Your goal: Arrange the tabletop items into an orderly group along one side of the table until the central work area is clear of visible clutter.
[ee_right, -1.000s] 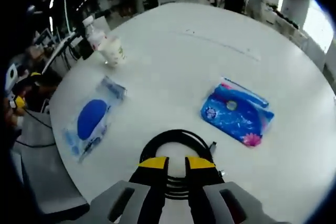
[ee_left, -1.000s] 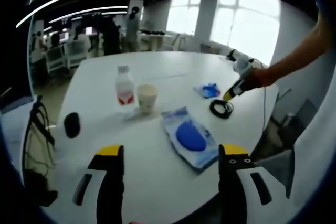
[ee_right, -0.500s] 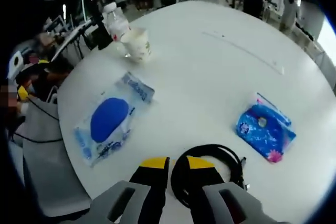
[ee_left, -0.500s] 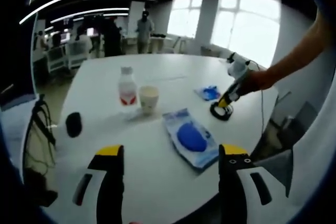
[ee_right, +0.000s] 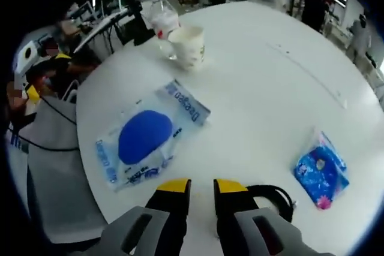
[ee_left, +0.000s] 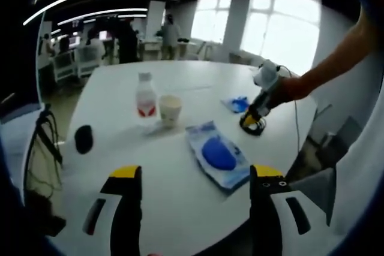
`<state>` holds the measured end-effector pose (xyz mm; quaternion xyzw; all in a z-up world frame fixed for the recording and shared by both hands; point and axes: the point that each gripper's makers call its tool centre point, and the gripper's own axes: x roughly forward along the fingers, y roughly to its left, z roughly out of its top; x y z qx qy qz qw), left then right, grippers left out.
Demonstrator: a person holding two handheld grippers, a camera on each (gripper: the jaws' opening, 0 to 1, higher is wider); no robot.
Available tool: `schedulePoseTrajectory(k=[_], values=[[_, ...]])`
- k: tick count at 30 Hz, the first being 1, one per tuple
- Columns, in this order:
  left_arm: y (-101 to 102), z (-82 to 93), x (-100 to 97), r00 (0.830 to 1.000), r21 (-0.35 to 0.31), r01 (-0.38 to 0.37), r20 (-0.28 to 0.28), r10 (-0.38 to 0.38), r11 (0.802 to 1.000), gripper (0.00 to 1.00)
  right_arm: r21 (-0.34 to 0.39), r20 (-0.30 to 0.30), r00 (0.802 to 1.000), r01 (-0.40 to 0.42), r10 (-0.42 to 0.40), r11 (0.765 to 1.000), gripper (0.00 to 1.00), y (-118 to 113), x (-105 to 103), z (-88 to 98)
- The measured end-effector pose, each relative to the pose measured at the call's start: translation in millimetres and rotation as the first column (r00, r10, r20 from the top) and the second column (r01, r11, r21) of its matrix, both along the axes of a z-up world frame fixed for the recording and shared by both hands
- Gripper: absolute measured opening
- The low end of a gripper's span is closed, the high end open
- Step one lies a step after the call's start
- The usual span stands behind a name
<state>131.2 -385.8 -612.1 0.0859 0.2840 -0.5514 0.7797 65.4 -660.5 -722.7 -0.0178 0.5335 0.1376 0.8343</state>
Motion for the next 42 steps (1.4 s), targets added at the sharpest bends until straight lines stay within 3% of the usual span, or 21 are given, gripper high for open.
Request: schedulePoseTrajectory(k=[5, 42], values=[[0.8, -4.8, -3.5, 1.000, -0.001, 0.002, -0.007, -0.002, 1.000, 0.73, -0.005, -0.018, 0.999, -0.035, 0.035, 0.999, 0.16, 6.7, -0.4, -3.3], [8.9, -6.0, -12.1, 0.999, -0.003, -0.013, -0.030, 0.013, 1.000, 0.73, 0.020, -0.007, 0.998, -0.063, 0.063, 0.998, 0.25, 32.9, 14.8, -3.5]])
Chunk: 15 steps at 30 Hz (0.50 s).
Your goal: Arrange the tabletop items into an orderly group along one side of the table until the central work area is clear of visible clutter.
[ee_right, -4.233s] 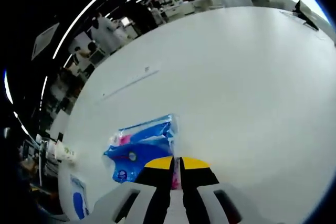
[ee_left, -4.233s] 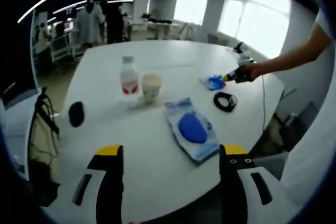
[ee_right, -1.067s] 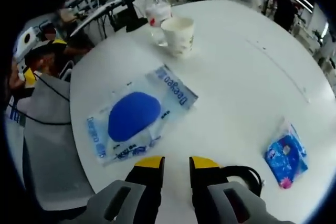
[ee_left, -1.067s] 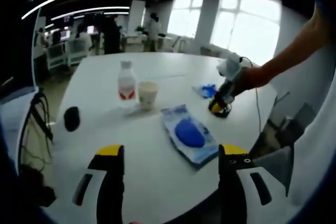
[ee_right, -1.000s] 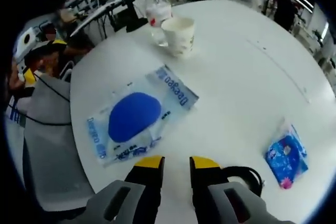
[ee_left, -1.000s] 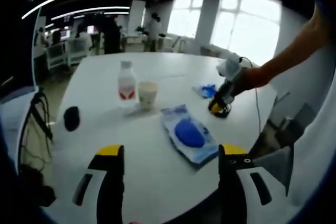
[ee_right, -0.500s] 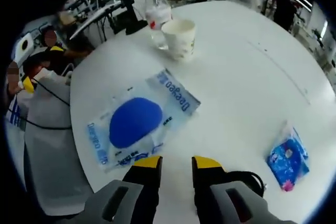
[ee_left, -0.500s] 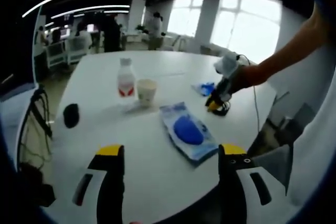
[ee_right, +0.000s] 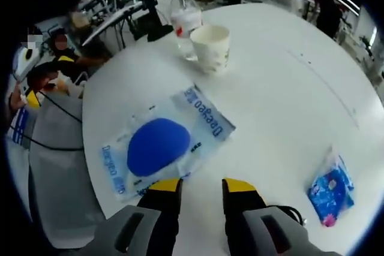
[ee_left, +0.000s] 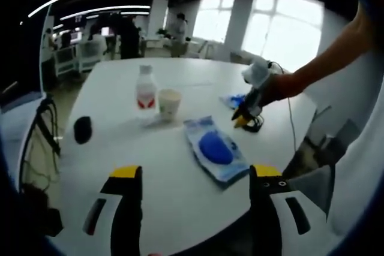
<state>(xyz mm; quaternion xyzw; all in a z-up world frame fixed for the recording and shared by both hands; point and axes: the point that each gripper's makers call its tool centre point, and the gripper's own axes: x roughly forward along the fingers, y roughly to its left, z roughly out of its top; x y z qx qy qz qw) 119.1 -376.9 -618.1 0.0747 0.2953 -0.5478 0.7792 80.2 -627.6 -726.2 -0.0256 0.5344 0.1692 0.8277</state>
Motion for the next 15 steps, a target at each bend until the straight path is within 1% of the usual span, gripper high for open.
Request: schedulePoseTrajectory(k=[4, 7, 10, 12, 15], values=[[0.6, 3.2, -0.6, 1.000, 0.007, 0.007, 0.009, -0.007, 1.000, 0.73, 0.008, 0.007, 1.000, 0.015, -0.015, 1.000, 0.25, -0.1, 1.2, -1.0], [1.5, 2.0, 0.2, 1.000, 0.009, 0.006, 0.012, -0.006, 1.000, 0.73, 0.008, 0.010, 1.000, 0.007, -0.007, 1.000, 0.25, 1.4, 4.0, -0.3], [1.4, 0.8, -1.7, 1.000, 0.009, 0.003, 0.004, -0.003, 1.000, 0.73, 0.009, 0.016, 1.000, 0.008, -0.008, 1.000, 0.25, 0.7, 8.7, -0.6], [1.6, -2.9, -2.5, 1.000, 0.015, 0.008, 0.004, -0.008, 1.000, 0.73, 0.013, 0.020, 1.000, 0.010, -0.011, 1.000, 0.25, -0.5, 11.0, -0.1], [0.0, 1.6, -6.1, 1.000, 0.017, 0.010, 0.002, -0.010, 1.000, 0.73, 0.015, 0.021, 1.000, 0.006, -0.006, 1.000, 0.25, -0.2, 12.2, -0.5]])
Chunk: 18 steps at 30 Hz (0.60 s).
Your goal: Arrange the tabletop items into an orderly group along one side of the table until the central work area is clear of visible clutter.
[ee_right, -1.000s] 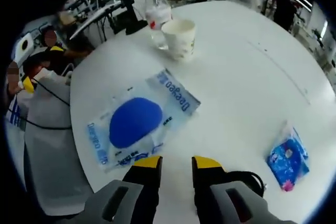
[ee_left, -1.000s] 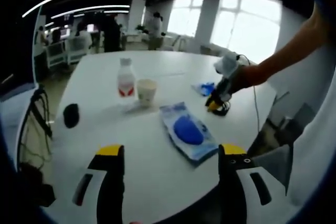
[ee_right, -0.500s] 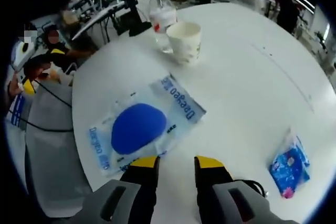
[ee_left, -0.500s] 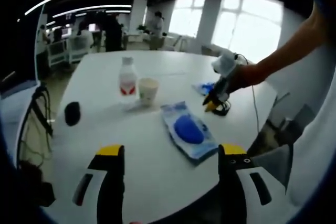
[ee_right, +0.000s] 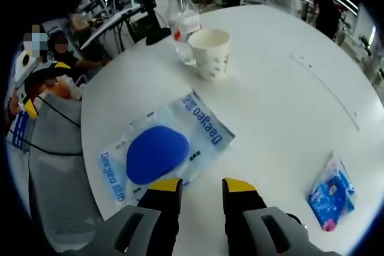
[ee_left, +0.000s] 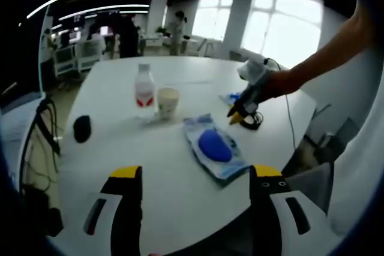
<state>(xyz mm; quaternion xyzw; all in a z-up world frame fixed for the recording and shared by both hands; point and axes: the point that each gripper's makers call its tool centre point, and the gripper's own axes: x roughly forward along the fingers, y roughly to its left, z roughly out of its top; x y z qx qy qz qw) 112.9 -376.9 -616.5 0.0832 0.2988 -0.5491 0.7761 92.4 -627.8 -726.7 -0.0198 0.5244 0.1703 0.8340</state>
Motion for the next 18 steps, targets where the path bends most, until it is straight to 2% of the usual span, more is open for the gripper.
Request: schedulePoseTrajectory(k=[3, 14, 18], values=[[1.0, -5.0, 2.4, 1.000, 0.000, 0.000, -0.002, 0.000, 1.000, 0.73, 0.004, 0.001, 1.000, 0.003, -0.003, 1.000, 0.25, -0.8, 1.6, -2.1], [0.9, -6.5, -0.5, 1.000, 0.007, 0.005, -0.005, -0.005, 1.000, 0.73, 0.016, 0.012, 1.000, 0.003, -0.004, 1.000, 0.25, 8.0, 5.2, 4.1], [1.5, -5.6, -1.1, 1.000, 0.009, 0.005, -0.001, -0.005, 1.000, 0.73, 0.020, 0.017, 1.000, -0.003, 0.003, 1.000, 0.25, 9.5, 12.6, 3.9]])
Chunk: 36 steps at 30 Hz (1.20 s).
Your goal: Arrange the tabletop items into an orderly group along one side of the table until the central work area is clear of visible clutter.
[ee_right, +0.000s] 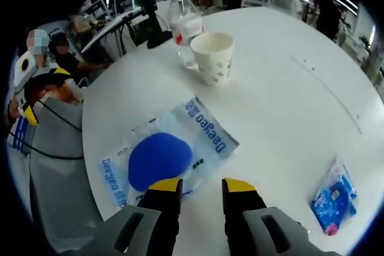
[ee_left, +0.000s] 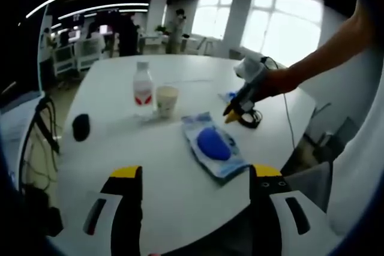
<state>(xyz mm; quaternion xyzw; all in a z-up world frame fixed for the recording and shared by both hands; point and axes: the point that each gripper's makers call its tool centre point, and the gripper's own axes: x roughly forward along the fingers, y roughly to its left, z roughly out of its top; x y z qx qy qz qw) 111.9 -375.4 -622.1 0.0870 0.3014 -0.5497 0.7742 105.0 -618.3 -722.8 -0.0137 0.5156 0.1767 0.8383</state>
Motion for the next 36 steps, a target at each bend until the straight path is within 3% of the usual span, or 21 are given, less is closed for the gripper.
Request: schedulePoseTrajectory(k=[7, 16, 21, 36], values=[[2.9, 0.3, -1.0, 1.000, 0.007, 0.001, 0.002, -0.001, 1.000, 0.73, 0.010, 0.014, 0.999, -0.034, 0.034, 0.999, 0.27, 10.1, 12.5, 2.4], [6.6, 1.1, -3.8, 1.000, 0.014, -0.004, -0.001, 0.004, 1.000, 0.73, -0.097, 0.027, 0.994, -0.106, 0.109, 0.990, 0.28, -1.4, 32.8, -5.8], [8.4, 2.5, -4.4, 1.000, 0.021, -0.001, 0.003, 0.001, 1.000, 0.73, -0.107, 0.013, 0.994, -0.105, 0.107, 0.989, 0.29, -6.4, 46.7, -12.5], [5.5, 3.8, -0.2, 1.000, 0.028, -0.001, 0.006, 0.000, 1.000, 0.74, -0.187, -0.053, 0.983, -0.185, 0.178, 0.965, 0.21, -16.9, 49.2, -41.8]])
